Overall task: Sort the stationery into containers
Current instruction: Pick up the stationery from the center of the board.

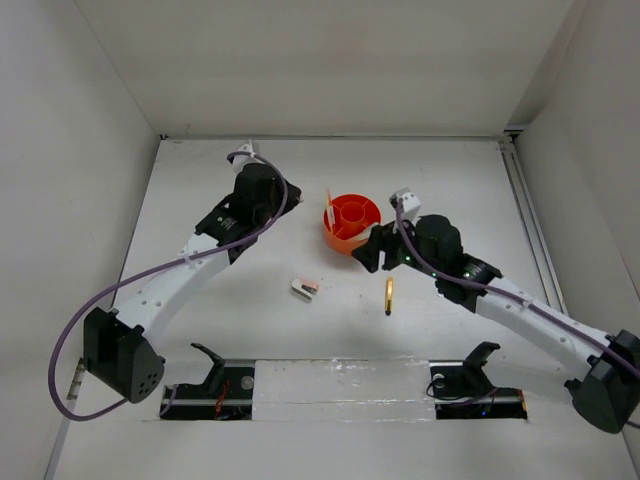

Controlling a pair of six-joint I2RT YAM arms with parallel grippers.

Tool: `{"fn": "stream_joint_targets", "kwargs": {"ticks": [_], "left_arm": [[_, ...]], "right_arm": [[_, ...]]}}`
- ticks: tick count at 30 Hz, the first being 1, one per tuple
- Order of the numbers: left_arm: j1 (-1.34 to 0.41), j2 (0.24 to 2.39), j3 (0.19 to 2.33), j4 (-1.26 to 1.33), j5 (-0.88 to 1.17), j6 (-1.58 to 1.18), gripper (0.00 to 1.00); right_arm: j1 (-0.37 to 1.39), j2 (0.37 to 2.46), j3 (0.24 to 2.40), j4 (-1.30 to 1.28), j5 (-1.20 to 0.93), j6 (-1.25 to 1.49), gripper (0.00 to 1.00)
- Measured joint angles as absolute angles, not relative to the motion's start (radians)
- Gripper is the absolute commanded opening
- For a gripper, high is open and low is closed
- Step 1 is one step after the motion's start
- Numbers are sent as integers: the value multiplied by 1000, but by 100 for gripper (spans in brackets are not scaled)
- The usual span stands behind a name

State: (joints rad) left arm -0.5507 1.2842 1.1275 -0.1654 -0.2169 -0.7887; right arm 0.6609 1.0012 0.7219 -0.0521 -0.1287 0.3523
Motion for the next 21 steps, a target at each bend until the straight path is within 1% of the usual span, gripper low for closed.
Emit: {"fn": "stream_joint_targets", "kwargs": {"ticks": [3,5,6,11,13,18,21], "left_arm": [[-551,1269,1119,-164,-182,-856,0],[-551,1270,1118,-163,-155,-893,0],[-551,1271,1116,-162,-141,-907,0],[-551,1274,1097,-140,-67,-963,0],[-551,1275,1078,-122,-42,-978,0],[-551,1282,1060,-110,-2,-994,0],[-551,1282,1060,-96,6,-994,0]], "right_arm": [[749,1099,785,-12,-76,323,66],[780,1159,827,24,-40,315,66],[787,1187,848,45,-24,312,64],[787,1319,925,163,27,323,60],[788,1369,947,213,30,337,59],[789,1466,997,295,-1,364,58],[790,1488,1013,323,-19,376,57]]}}
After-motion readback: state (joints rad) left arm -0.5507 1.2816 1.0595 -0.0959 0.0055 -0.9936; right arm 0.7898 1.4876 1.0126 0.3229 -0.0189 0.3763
